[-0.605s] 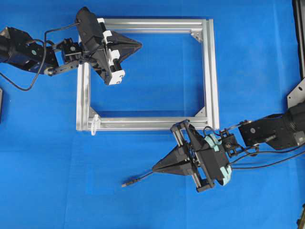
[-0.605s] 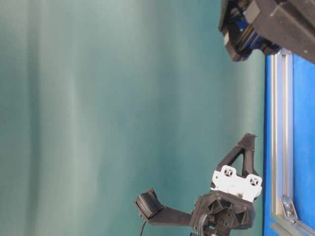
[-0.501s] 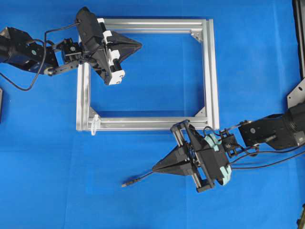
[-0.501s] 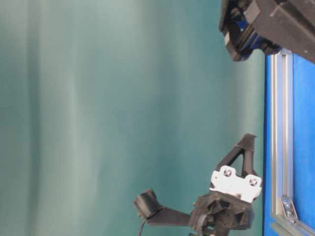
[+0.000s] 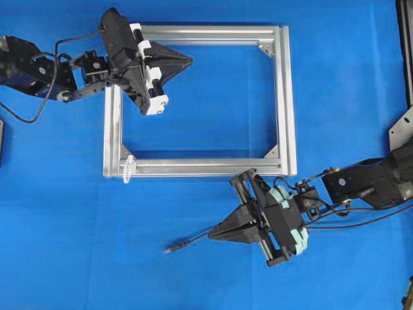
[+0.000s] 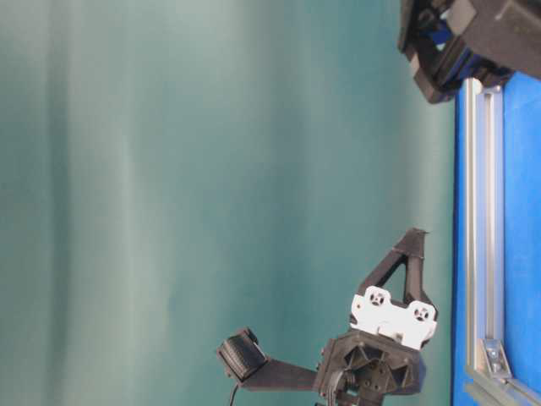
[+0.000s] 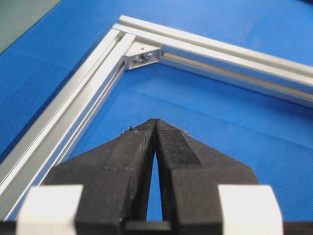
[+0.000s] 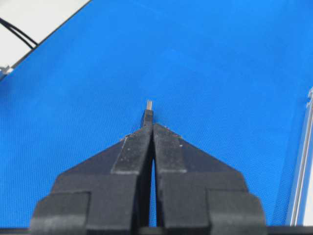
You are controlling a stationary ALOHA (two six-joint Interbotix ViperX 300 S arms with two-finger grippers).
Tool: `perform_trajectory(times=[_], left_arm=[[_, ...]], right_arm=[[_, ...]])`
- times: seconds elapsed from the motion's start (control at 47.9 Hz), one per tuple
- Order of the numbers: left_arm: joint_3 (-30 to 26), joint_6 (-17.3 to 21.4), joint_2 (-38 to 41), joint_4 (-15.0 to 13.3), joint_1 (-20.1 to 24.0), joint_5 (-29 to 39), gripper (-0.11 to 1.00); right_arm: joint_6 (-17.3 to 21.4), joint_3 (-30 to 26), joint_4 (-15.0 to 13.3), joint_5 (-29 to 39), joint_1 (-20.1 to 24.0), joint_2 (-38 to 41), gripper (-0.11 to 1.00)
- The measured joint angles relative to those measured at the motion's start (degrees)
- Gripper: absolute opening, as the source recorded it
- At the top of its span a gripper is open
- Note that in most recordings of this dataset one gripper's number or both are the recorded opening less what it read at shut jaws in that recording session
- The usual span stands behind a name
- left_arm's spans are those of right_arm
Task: Insert the wire through the string loop located on the left side.
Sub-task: 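Lower the open right gripper onto the black USB cable and close it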
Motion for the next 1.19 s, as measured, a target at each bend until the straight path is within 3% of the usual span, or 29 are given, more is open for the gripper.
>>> perform_trajectory(times=[0.063, 0.251, 0.334, 0.438, 0.981, 1.19], left_arm=[[0.0, 0.1, 0.0, 0.0, 0.1, 0.0, 0.00], [0.0, 0.0, 0.0, 0.0, 0.0, 0.0, 0.00], [0.0, 0.0, 0.0, 0.0, 0.0, 0.0, 0.00], [0.1, 0.0, 0.0, 0.0, 0.0, 0.0, 0.00], [0.1, -0.1, 0.1, 0.0, 0.1, 0.5, 0.00], [0.1, -0.1, 0.0, 0.1, 0.4, 1.0, 0.00]], right_arm=[[0.5, 0.0, 0.0, 0.0, -0.1, 0.0, 0.15], [1.6, -0.5, 0.1, 0.0, 0.0, 0.0, 0.72], [1.7, -0.8, 0.1, 0.0, 0.0, 0.2, 0.89], [1.8, -1.1, 0.2, 0.0, 0.0, 0.7, 0.83], [6.6, -6.9, 1.2, -0.3, 0.7, 12.7, 0.84], [6.9, -7.3, 1.6, -0.3, 0.9, 13.9, 0.79]])
